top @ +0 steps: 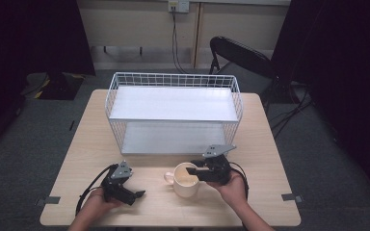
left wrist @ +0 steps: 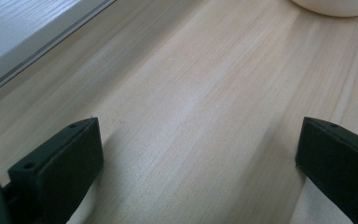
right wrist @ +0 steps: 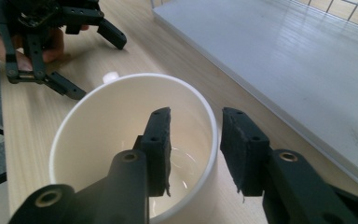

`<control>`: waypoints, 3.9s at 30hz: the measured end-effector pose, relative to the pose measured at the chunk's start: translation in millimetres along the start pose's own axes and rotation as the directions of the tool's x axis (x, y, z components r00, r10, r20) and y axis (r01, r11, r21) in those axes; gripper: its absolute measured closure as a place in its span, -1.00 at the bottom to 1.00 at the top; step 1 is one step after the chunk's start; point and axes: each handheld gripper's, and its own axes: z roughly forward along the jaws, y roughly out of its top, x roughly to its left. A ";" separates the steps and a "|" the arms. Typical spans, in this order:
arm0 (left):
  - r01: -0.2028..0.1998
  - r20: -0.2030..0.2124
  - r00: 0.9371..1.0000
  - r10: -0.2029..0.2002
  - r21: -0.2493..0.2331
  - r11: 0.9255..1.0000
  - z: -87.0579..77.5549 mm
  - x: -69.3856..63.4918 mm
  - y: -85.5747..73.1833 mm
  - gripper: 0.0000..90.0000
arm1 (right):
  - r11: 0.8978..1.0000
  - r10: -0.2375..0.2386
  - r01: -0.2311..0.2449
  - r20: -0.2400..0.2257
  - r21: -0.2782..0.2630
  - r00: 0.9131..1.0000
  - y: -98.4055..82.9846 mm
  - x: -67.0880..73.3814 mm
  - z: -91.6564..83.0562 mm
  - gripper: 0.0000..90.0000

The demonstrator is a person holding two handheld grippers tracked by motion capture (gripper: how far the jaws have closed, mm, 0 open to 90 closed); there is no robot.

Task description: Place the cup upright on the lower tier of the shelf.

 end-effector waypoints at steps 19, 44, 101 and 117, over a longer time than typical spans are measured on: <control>0.000 0.000 1.000 0.000 0.000 1.000 0.0 0.0 0.0 -0.99 | 1.000 -0.008 0.008 0.001 -0.008 1.000 -4.9 -3.5 5.5 0.63; -0.002 -0.003 1.000 0.002 -0.001 1.000 -0.1 0.0 0.1 -0.99 | 1.000 -0.010 0.012 0.085 -0.021 0.996 -0.3 -6.2 -2.5 0.81; -0.001 -0.001 1.000 0.001 0.000 1.000 0.0 0.1 0.1 -1.00 | 0.993 0.076 -0.035 0.402 -0.110 0.913 26.4 -41.0 -3.9 0.81; 0.000 0.000 1.000 0.000 -0.001 1.000 0.0 -0.1 0.0 -0.99 | 0.988 0.088 -0.016 0.482 -0.151 0.872 26.5 -37.7 5.2 0.81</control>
